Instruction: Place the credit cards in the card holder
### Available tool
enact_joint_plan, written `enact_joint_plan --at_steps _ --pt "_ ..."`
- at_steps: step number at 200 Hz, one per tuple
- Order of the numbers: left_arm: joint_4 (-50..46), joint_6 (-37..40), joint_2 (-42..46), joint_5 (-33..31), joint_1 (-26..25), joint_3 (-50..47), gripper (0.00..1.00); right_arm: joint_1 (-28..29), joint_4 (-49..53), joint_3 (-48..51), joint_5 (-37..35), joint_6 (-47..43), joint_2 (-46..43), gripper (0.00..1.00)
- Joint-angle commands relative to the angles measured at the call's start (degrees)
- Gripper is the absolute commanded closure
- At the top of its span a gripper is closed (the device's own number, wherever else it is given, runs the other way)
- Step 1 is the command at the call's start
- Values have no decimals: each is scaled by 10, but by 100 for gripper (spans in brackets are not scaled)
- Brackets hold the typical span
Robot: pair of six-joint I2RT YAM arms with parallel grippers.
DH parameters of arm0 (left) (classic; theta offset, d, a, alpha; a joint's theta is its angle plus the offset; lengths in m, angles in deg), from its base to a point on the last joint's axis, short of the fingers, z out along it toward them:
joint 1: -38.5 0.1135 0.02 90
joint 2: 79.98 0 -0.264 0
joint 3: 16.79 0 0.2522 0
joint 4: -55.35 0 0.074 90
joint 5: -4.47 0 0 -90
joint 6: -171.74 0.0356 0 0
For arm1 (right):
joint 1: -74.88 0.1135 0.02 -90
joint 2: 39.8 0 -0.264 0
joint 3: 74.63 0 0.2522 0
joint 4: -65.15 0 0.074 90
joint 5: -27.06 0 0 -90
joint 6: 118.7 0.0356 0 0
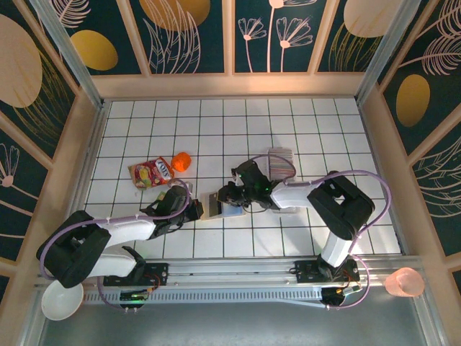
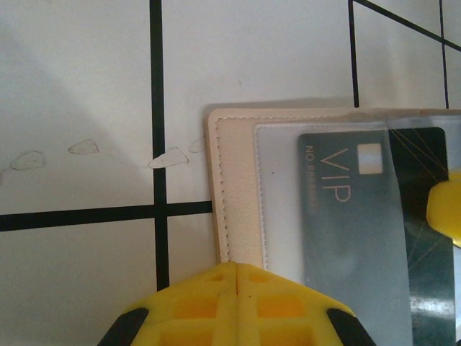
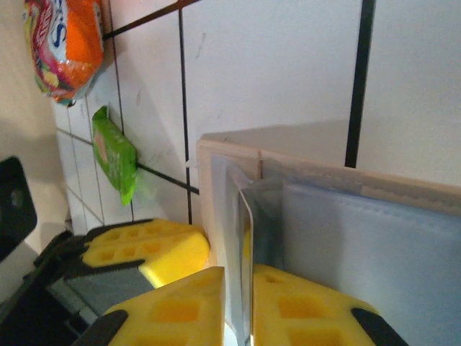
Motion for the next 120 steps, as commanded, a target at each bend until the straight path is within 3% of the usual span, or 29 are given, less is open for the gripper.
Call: enact_joint_plan --at_steps 1,120 --pt "-22 4 5 13 -2 -11 100 10 71 -25 -50 -40 1 80" --pt "-10 -3 21 15 -1 -27 100 52 126 -95 -83 -59 40 81"
